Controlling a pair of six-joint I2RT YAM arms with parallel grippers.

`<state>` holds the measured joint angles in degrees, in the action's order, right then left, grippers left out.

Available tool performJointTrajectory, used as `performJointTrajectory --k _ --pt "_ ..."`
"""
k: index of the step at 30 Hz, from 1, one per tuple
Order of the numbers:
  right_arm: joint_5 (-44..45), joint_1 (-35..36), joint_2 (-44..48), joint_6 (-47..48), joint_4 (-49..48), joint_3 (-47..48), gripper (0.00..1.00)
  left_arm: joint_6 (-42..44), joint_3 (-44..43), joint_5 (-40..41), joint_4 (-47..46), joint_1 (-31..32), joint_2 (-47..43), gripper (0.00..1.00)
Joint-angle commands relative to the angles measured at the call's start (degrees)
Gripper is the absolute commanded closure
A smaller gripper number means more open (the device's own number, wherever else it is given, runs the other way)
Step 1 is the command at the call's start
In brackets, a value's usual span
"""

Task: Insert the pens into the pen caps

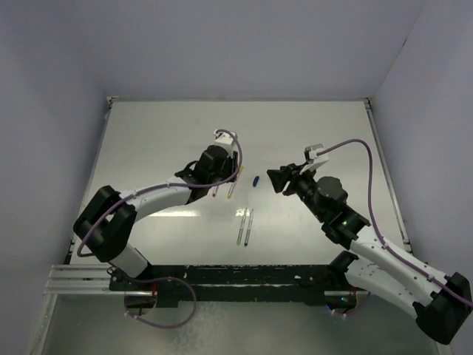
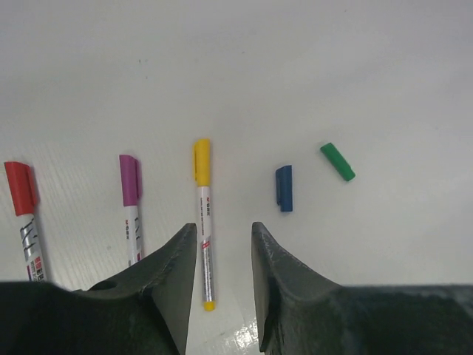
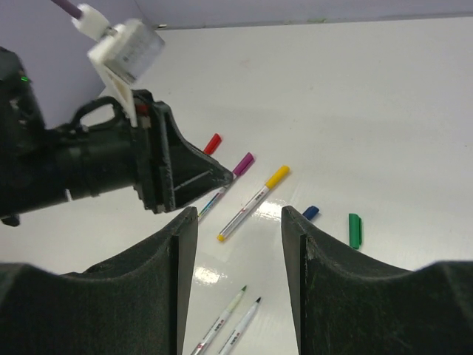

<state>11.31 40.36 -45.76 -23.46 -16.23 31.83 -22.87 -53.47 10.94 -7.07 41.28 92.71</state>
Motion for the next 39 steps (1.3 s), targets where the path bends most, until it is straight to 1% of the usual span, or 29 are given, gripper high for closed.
performJointTrajectory --k 1,3,7,9,10,12,15,19,25,31,39 --pt "3.43 -0.02 -0.24 -1.41 -2.05 -0.07 0.49 1.81 2.13 -1.76 0.80 0.14 -6.34 0.62" --pt "6.40 -0.01 -0.54 -2.80 -0.97 -0.08 0.48 1.87 4.10 -2.48 1.54 0.92 -8.29 0.62" --pt "12.88 -0.08 -2.20 -5.29 3.51 1.14 0.44 1.57 8.56 -2.23 2.59 4.48 -12.15 0.62" --pt "16.49 -0.08 -3.44 -6.73 5.84 2.08 0.37 1.08 10.39 -0.81 3.65 7.48 -13.90 0.62" --pt "18.02 -0.06 -3.80 -7.30 6.61 2.35 0.36 0.83 10.90 0.49 4.52 9.27 -14.57 0.62" --pt "20.46 -0.25 -4.20 -8.16 7.39 2.48 0.36 -0.08 11.61 2.66 6.77 13.51 -15.44 0.61" --pt "22.59 -0.74 -4.33 -9.27 7.61 2.33 0.36 -2.13 12.64 3.39 8.73 16.99 -16.11 0.61" --pt "22.10 -1.12 -4.01 -9.65 7.46 1.78 0.36 -4.14 12.58 6.35 10.59 20.94 -15.61 0.60" --pt "20.28 -1.24 -2.42 -10.18 5.96 -0.05 0.36 -5.14 8.65 12.16 15.00 25.34 -9.90 0.61" --pt "19.82 -1.27 -1.49 -9.85 5.94 -0.62 0.36 -5.33 6.97 12.50 14.74 26.59 -6.00 0.60" --pt "19.13 -1.32 -1.59 -9.99 5.13 -1.26 0.37 -6.05 6.79 12.62 13.96 26.93 -4.67 0.59"
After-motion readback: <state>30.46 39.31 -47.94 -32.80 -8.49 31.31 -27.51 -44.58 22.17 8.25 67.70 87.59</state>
